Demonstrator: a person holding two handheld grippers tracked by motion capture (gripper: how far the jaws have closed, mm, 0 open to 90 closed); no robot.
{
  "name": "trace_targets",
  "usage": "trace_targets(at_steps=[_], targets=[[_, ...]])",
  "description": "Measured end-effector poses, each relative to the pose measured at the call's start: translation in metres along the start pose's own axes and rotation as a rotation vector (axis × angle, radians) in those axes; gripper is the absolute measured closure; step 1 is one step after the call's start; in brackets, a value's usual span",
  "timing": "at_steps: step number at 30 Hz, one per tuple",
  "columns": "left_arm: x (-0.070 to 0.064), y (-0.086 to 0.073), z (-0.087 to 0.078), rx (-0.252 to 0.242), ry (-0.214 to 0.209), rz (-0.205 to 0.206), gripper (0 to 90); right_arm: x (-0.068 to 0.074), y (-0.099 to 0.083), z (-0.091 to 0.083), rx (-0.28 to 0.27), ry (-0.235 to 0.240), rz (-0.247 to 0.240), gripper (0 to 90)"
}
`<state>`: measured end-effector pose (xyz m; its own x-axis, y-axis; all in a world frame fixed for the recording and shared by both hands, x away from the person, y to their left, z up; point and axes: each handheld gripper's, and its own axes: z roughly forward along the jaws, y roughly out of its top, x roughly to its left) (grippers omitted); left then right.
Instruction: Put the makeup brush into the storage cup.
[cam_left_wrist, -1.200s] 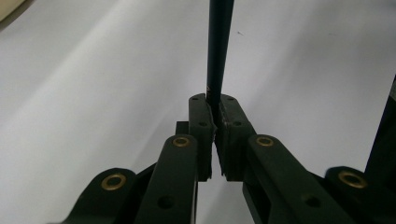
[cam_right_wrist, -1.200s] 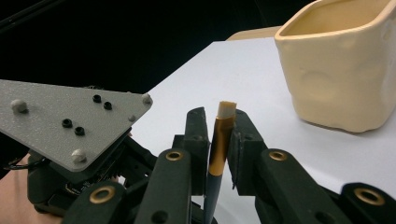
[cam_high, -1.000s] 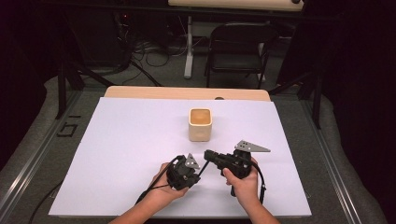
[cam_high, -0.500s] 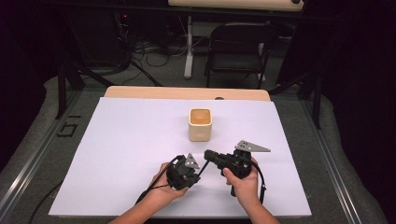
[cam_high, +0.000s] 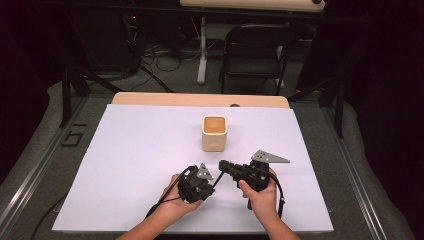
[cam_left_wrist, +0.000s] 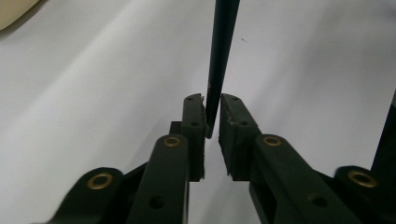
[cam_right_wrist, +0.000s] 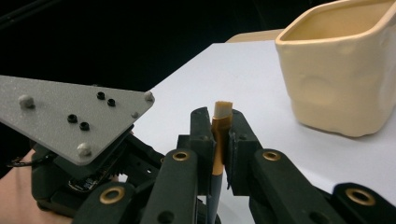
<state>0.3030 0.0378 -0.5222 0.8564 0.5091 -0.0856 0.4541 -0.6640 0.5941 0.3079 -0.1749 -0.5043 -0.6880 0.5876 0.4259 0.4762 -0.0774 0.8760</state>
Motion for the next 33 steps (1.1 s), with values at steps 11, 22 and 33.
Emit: trace_targets(at_steps=[11,22,33], targets=[[0.005,-0.001,-0.002,-0.016,0.051,-0.023,53.0,0.000,0.003,-0.004,-0.006,-0.038,-0.043,83.3],[0.016,-0.004,-0.012,-0.049,0.110,-0.054,39.7,0.002,0.008,-0.010,-0.009,-0.118,-0.138,83.3],[0.036,-0.015,-0.031,-0.094,0.172,-0.103,39.1,-0.003,0.012,-0.018,-0.028,-0.161,-0.150,83.3]])
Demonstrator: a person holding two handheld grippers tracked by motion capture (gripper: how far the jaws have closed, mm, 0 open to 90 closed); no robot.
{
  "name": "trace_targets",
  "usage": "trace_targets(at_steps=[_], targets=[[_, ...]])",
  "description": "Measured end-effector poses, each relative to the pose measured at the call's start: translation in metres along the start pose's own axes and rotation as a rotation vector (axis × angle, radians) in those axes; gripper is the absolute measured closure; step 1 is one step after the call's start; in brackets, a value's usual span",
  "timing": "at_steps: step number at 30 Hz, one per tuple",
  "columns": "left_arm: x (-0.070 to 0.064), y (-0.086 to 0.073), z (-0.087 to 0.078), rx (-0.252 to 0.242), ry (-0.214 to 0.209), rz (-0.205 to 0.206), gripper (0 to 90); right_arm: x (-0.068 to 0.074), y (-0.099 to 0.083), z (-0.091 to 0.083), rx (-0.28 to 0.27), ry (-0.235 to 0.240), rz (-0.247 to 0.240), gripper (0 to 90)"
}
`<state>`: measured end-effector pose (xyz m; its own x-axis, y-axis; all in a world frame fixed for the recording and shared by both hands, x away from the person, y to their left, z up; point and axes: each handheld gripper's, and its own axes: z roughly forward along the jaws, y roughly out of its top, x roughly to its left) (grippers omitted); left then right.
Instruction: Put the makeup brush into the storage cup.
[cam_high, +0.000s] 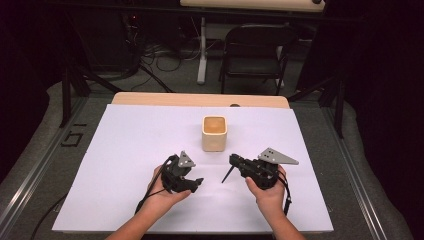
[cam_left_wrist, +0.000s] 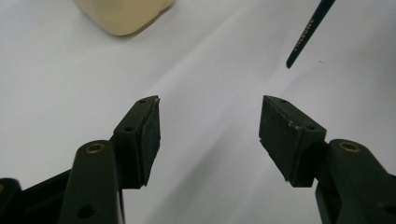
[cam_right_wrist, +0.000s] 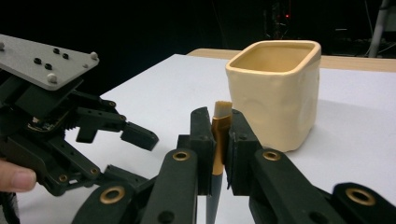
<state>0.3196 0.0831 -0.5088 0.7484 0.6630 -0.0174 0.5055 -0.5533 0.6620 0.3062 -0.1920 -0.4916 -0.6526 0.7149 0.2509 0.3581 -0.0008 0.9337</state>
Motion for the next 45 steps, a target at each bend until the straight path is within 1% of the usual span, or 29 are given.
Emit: trace_targets(at_steps=[5,7,12,13,16,17,20,22,23,25,28,31,34,37,39,40,42,45], targets=[[0.011,-0.008,-0.009,-0.027,0.036,0.002,39.1,-0.002,0.002,-0.003,-0.003,-0.019,-0.005,83.3],[0.017,-0.012,-0.013,-0.036,0.053,-0.004,39.1,-0.003,0.002,-0.004,-0.003,-0.024,-0.007,83.3],[0.032,-0.024,-0.023,-0.041,0.081,-0.049,39.1,-0.005,0.003,-0.005,-0.019,-0.035,-0.003,83.3],[0.034,-0.025,-0.024,-0.040,0.083,-0.055,39.1,-0.006,0.003,-0.006,-0.011,-0.036,-0.006,83.3],[0.041,-0.033,-0.029,-0.053,0.095,-0.081,39.1,-0.007,0.003,-0.006,-0.014,-0.041,-0.007,83.3],[0.044,-0.035,-0.031,-0.048,0.099,-0.084,39.0,-0.007,0.004,-0.007,-0.014,-0.044,-0.008,83.3],[0.051,-0.042,-0.036,-0.065,0.098,-0.119,37.1,-0.009,0.004,-0.007,-0.014,-0.048,-0.011,83.3],[0.054,-0.046,-0.039,-0.067,0.098,-0.127,35.0,-0.009,0.004,-0.008,-0.020,-0.053,-0.009,83.3],[0.056,-0.048,-0.040,-0.072,0.102,-0.138,34.2,-0.009,0.004,-0.008,-0.021,-0.055,-0.009,83.3],[0.058,-0.052,-0.043,-0.078,0.107,-0.147,33.4,-0.010,0.005,-0.009,-0.013,-0.059,-0.011,83.3],[0.062,-0.058,-0.047,-0.085,0.111,-0.158,32.3,-0.012,0.005,-0.009,-0.016,-0.062,-0.015,83.3],[0.065,-0.063,-0.052,-0.096,0.121,-0.164,31.7,-0.013,0.007,-0.010,-0.012,-0.070,-0.017,83.3],[0.067,-0.069,-0.056,-0.109,0.128,-0.179,31.0,-0.014,0.008,-0.010,-0.013,-0.074,-0.024,83.3],[0.069,-0.075,-0.060,-0.115,0.131,-0.187,31.0,-0.016,0.010,-0.010,-0.021,-0.082,-0.027,83.3],[0.071,-0.078,-0.062,-0.110,0.134,-0.194,30.8,-0.017,0.012,-0.009,-0.011,-0.093,-0.030,83.3],[0.072,-0.080,-0.063,-0.111,0.136,-0.200,30.8,-0.019,0.013,-0.008,-0.021,-0.094,-0.034,83.3],[0.074,-0.084,-0.064,-0.112,0.138,-0.210,30.7,-0.021,0.015,-0.007,-0.013,-0.101,-0.035,83.3],[0.076,-0.089,-0.066,-0.115,0.137,-0.225,30.4,-0.024,0.018,-0.003,0.001,-0.115,-0.051,83.3]])
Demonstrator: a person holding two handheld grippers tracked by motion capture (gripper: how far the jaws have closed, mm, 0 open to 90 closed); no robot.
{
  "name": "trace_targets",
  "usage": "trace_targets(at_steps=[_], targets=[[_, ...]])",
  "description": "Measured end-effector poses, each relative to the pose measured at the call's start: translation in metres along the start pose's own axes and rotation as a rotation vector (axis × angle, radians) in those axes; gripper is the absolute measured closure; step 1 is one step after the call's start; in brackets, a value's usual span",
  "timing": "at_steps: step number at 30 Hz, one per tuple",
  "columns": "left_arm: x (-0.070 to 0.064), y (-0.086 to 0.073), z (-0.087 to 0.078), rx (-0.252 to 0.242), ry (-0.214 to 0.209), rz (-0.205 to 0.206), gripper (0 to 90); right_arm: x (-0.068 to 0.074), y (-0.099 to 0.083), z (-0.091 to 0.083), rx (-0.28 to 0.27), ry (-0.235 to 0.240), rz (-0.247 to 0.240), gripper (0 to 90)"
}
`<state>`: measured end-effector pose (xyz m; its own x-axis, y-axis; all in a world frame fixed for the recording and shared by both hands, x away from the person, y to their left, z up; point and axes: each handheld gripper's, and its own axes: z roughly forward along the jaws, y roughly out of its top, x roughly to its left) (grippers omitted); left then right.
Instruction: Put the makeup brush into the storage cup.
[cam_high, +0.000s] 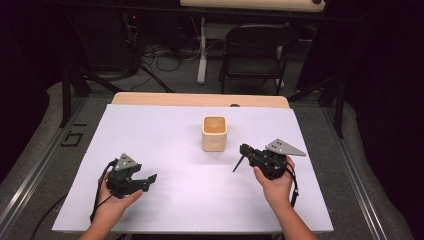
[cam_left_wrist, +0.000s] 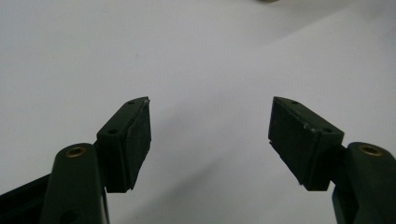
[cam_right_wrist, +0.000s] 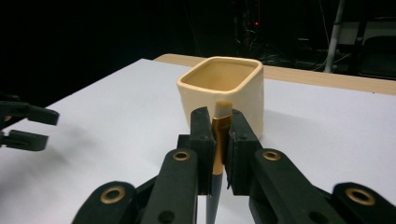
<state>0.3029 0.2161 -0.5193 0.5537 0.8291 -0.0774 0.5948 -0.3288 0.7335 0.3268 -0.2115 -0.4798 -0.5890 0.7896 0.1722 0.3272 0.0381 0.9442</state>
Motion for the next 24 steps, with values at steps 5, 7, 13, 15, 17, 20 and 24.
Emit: trace_targets(at_steps=[5,7,13,15,17,20,24], targets=[[0.003,-0.005,-0.004,-0.004,0.005,-0.009,30.4,-0.006,0.008,0.008,0.020,-0.023,-0.018,83.3],[0.004,-0.008,-0.005,-0.007,0.007,-0.011,30.4,-0.008,0.011,0.012,0.019,-0.033,-0.025,83.3],[0.007,-0.012,-0.008,-0.003,0.011,-0.022,30.4,-0.018,0.026,0.024,0.038,-0.061,-0.036,83.3],[0.006,-0.013,-0.009,0.001,0.012,-0.023,30.4,-0.021,0.032,0.029,0.034,-0.069,-0.044,83.3],[0.006,-0.014,-0.009,0.002,0.014,-0.025,30.4,-0.022,0.037,0.034,0.041,-0.079,-0.053,83.3],[0.005,-0.016,-0.008,0.007,0.014,-0.023,30.4,-0.025,0.044,0.041,0.046,-0.086,-0.061,83.3],[0.006,-0.016,-0.007,0.010,0.011,-0.030,30.4,-0.027,0.050,0.049,0.049,-0.097,-0.068,83.3]])
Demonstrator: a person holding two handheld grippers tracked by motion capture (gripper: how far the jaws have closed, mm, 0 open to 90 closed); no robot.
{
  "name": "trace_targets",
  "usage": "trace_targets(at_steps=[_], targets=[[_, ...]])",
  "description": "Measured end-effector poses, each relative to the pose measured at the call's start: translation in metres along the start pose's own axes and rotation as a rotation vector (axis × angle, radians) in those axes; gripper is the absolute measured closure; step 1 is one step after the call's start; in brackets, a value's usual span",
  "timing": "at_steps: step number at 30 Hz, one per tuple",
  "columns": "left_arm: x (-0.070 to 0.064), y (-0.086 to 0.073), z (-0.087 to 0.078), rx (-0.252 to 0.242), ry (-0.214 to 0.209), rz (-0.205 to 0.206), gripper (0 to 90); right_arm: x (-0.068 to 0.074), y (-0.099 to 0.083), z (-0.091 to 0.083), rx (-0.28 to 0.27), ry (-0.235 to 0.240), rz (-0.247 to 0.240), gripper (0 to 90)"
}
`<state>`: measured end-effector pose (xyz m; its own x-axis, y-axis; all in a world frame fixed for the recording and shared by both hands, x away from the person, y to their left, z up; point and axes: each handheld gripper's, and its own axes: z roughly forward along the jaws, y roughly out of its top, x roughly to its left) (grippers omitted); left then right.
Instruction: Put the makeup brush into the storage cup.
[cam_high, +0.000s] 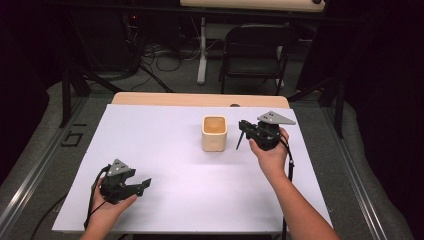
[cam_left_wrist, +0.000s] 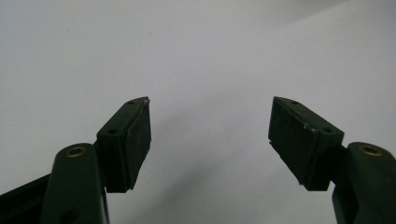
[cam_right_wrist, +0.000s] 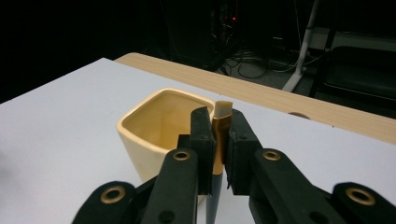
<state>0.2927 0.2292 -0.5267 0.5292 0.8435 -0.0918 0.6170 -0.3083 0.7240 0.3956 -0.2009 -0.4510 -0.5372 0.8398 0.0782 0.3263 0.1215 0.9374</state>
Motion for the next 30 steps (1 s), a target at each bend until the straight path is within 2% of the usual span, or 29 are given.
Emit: trace_targets(at_steps=[18,26,30], targets=[[0.003,-0.003,-0.001,-0.008,0.003,-0.010,30.4,-0.012,0.028,0.027,0.023,-0.061,-0.030,83.3],[0.003,-0.003,-0.003,-0.008,0.001,0.001,30.4,-0.014,0.033,0.040,0.033,-0.084,-0.036,83.3],[0.003,-0.004,-0.004,-0.016,0.003,-0.008,30.4,-0.014,0.030,0.046,0.045,-0.091,-0.033,83.3]])
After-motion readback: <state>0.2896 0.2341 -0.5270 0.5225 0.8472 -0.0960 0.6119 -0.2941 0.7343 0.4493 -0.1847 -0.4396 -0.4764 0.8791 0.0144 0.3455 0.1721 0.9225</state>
